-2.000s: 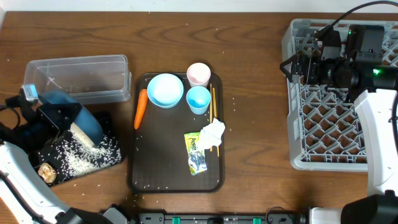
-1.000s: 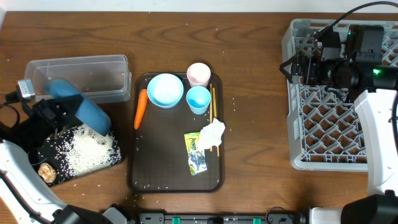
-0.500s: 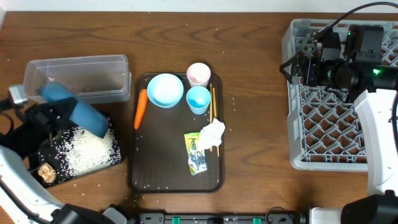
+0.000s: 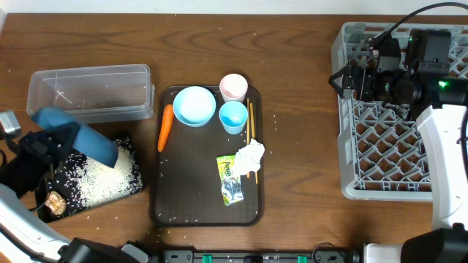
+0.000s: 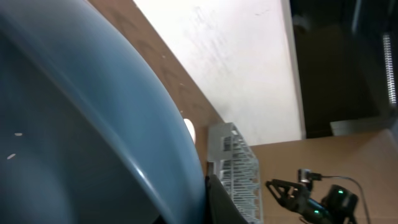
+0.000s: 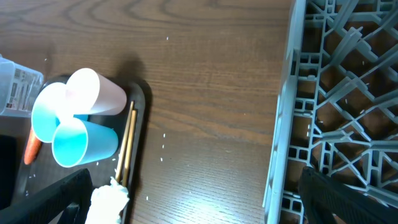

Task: Sort waste into correct bins and load items into the dishwasher rack
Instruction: 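Tip the plate with the left gripper, dumping rice onto the black tray, then carry the empty plate right back over the brown tray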

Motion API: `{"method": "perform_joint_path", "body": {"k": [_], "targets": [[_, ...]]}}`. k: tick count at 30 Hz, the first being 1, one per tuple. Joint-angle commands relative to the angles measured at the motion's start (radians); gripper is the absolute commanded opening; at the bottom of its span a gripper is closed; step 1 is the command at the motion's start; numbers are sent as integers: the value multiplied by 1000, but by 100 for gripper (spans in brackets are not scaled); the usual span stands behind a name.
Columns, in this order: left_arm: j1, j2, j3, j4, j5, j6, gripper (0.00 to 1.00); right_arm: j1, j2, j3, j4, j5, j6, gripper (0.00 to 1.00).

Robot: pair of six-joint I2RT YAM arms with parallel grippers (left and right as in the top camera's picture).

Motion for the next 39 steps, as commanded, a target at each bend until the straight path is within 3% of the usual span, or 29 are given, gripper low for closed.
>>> {"method": "perform_joint_path", "body": {"k": [1,4,7,12,15,17,19,21,22,24,27,32,39], "targets": [[32,3,-6,0,-21,34,6,7,1,18,-4,-9,8,99],[49,3,-6,-5,2,35,6,7,1,18,-3,-9,8,99],[72,4,-6,29,-64,-18,6,7,1,18,-3,-8,8,99],[78,3,-6,0,52,6,6,7,1,18,-3,-8,8,99],[78,4,-6,74,-140,-11,6,7,1,18,-3,-8,8,99],[78,8,-6,83,-233,-142,6,7,1,18,-2,-8,8,99],[78,4,-6,28,-63,-93,6,7,1,18,1,-8,8,99],[76,-13,-6,-56,112,31,6,7,1,18,1,-9,8,99],[76,-21,-6,-61,124,48,6,7,1,18,-1,-9,8,99],[76,-34,-6,2,22,47,6,7,1,18,-8,-8,8,99],[76,-24,-6,79,-208,-122,6,7,1,18,-7,-9,8,99],[75,-30,-6,17,-18,-29,6,7,1,18,-8,-9,8,99],[53,-40,-6,53,-60,-32,6,7,1,18,-8,-9,8,99]]}}
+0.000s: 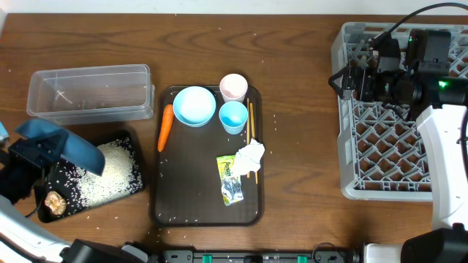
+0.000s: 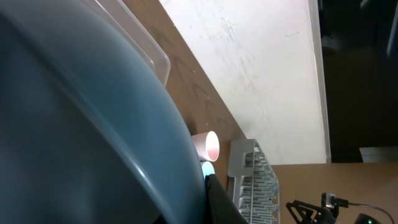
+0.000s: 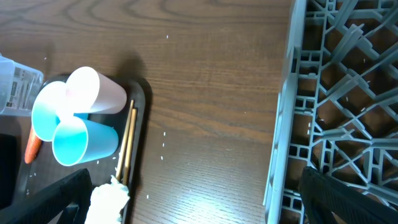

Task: Sort waste into correct bins and load items into the dishwasher rack
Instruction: 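Carry the empty plate right back over the brown tray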

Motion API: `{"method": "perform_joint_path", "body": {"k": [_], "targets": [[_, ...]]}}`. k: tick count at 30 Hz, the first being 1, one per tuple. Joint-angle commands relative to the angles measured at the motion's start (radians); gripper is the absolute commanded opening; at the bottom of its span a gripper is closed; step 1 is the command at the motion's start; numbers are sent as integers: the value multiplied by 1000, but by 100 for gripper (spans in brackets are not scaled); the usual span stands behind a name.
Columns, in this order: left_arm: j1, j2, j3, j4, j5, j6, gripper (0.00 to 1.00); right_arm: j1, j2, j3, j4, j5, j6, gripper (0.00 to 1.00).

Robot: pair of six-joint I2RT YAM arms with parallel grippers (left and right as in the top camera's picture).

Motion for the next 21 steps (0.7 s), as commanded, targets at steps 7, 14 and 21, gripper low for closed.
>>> {"method": "perform_joint_path", "body": {"k": [7,14,21], "targets": [[-227,-66,-2,58,-42,30,6,7,1,18,0,-9,7,99],[-573,-120,-2,124,-242,3,6,7,1,18,6,-9,7,99],[-969,-143,-2,135,-618,-112,6,7,1,18,7,-9,7,99]]}}
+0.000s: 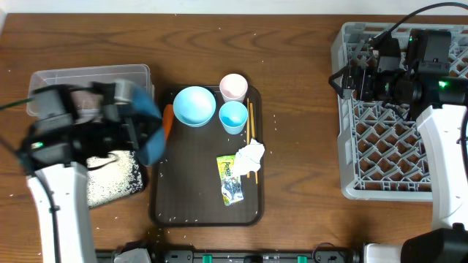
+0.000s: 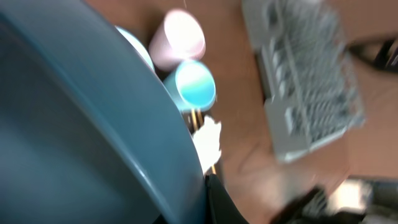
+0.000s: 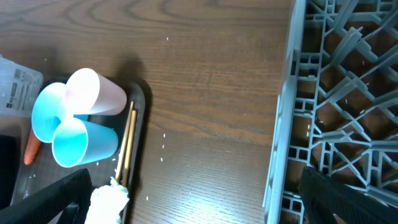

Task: Sort waste into correct bins and load items into the dishwasher rack
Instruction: 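Carry the empty plate right back over the brown tray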

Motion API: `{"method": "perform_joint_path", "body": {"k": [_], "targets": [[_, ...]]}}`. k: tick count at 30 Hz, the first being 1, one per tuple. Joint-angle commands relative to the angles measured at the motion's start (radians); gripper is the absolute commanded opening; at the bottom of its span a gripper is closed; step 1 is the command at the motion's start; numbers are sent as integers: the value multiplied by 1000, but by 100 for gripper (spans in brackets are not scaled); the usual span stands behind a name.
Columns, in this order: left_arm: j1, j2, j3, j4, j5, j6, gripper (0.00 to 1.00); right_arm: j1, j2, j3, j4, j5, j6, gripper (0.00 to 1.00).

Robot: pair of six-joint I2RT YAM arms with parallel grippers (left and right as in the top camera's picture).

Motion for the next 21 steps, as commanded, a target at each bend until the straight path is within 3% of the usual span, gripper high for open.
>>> {"method": "perform_joint_path", "body": {"k": [1,8,12,16,21], "targets": [[-171,-16,-2,-1,-253,-61,6,7,1,18,0,-8,7,99],[-522,8,-2,0,-569,-121,6,7,1,18,1,-8,7,99],[-658,71,-2,-1,-625,-142,6,7,1,18,1,-8,7,99],[-744,171,-2,-17,-642,-147,6,7,1,18,-1,-8,7,99],[-792,304,-2,-82,-752,-248,6,7,1,18,-5,-8,7,99]]}}
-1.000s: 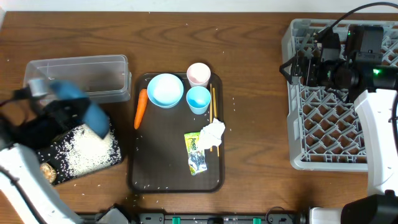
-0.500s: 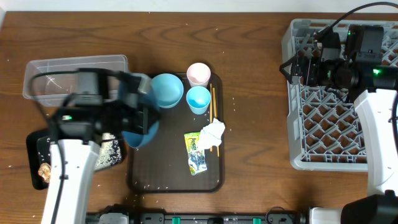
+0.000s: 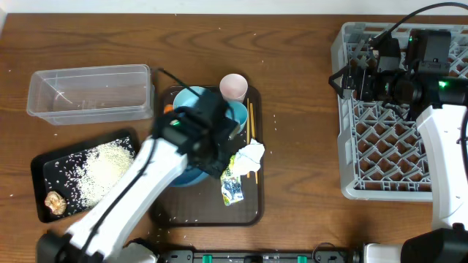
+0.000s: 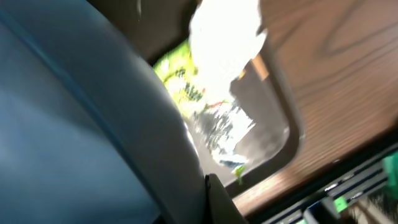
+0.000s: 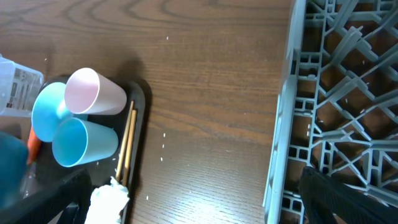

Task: Sort waste into correct bins and load items into the dishwasher rack
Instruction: 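Carry the empty plate right back over the brown tray, then lower the plate onto the brown tray and open the left gripper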

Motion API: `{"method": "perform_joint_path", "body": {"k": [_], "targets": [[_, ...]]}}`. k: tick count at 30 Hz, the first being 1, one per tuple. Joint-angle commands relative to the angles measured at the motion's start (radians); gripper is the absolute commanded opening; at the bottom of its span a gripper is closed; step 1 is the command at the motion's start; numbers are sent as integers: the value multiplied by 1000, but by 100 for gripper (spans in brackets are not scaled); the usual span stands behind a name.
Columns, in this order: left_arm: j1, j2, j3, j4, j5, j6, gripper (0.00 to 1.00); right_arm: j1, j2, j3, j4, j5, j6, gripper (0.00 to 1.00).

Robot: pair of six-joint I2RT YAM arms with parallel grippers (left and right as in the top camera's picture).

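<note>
My left gripper (image 3: 212, 146) is shut on the rim of a dark blue plate (image 3: 189, 175), held over the middle of the brown tray (image 3: 252, 215). In the left wrist view the plate (image 4: 81, 124) fills the left side, with one finger (image 4: 219, 202) against its edge. Beyond it lie a crumpled napkin (image 4: 227, 37) and a green wrapper (image 4: 186, 87). A pink cup (image 3: 234, 86), a blue cup (image 5: 81, 143), a light blue bowl (image 5: 46, 109) and chopsticks (image 3: 251, 117) sit at the tray's far end. My right gripper (image 5: 199, 205) hangs open at the dishwasher rack's (image 3: 402, 146) left edge.
A clear plastic bin (image 3: 91, 91) stands at the far left. In front of it is a black tray (image 3: 51, 172) with rice and a brown scrap. The carrot is almost hidden under my left arm. Rice grains dot the table.
My left gripper has moved right with the blue plate, from the brown tray's left edge to over its middle beside the napkin. The right arm has not moved.
The left gripper held the blue plate tilted over the black rice tray at the far left, and still did 1.4 s ago. Then the plate was at the brown tray's left edge, and now it is over the tray's middle.
</note>
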Motion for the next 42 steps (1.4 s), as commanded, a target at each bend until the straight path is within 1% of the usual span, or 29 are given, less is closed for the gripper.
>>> {"method": "perform_joint_path", "body": {"k": [1,5,11,19,23,28,29,30,32,33,34,37,42], "targets": [[-16,63,-2,-31,-120,-89,6,7,1,18,-2,-8,7,99],[-17,113,-2,-41,-125,-129,6,7,1,18,-2,-8,6,99],[-26,122,-2,-31,-118,-136,6,7,1,18,-1,-5,6,99],[-76,122,-2,-31,7,-140,6,7,1,18,-2,-4,7,99],[-106,122,-2,-31,11,-143,6,7,1,18,-2,-4,6,99],[-108,122,-2,-31,11,-147,7,7,1,18,-6,-4,6,99],[-108,122,-2,-31,11,-147,9,7,1,18,-7,-3,6,99],[-108,122,-2,-31,11,-147,16,7,1,18,-8,-3,6,99],[-108,122,-2,-32,11,-147,17,7,1,18,-9,-3,6,99],[-108,122,-2,-33,11,-147,25,7,1,18,-10,0,6,99],[-108,122,-2,-35,11,-147,29,7,1,18,-10,0,6,99],[-108,122,-2,-39,11,-147,37,7,1,18,-9,0,6,99],[-108,122,-2,-36,10,-147,55,7,1,18,-10,0,6,99]]}}
